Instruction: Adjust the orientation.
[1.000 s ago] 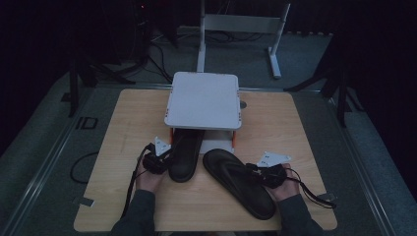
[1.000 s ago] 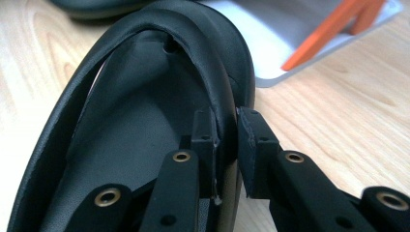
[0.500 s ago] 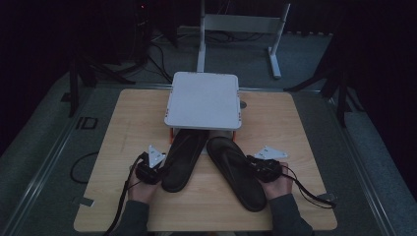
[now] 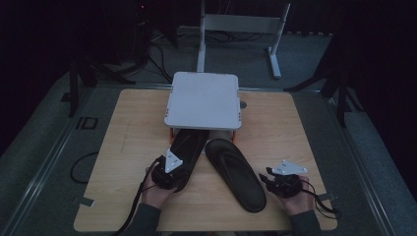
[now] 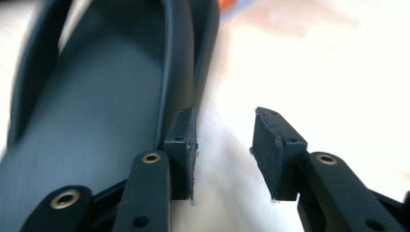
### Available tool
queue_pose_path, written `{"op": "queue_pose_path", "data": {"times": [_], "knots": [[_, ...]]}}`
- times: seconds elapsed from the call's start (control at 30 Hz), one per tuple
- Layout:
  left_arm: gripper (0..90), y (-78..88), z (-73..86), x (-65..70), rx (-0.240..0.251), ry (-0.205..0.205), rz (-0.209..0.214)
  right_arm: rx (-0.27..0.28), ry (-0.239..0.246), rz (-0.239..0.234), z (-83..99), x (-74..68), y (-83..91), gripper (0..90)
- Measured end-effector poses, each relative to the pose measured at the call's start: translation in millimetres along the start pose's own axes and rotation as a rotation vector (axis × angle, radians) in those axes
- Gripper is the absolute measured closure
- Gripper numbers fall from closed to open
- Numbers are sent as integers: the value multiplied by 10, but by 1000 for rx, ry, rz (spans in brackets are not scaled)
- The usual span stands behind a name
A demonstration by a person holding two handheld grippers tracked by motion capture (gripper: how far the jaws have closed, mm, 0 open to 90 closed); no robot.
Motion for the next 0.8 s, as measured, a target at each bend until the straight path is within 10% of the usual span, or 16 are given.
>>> {"op": "queue_pose_path", "data": {"times": [0.23,0.5,0.8], "knots": [[631,-104,53,33,-28,-4,19,-55,54,-48,167,-184,33,644],[802,-34,100,102,-30,-28,57,-18,211,-218,57,-733,19,598],[869,43,168,117,-56,-59,55,8,270,-304,-97,-1043,-82,575]]}}
Point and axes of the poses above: each handheld gripper's, and its own axes: y roughly backward along the jaws, z roughly out of its underside, x roughly to its right, the point moved 8 cm from there along -y, roughly forward along the jaws, and after that the axes turned 3 degrees about y, right-handed, at the moved point
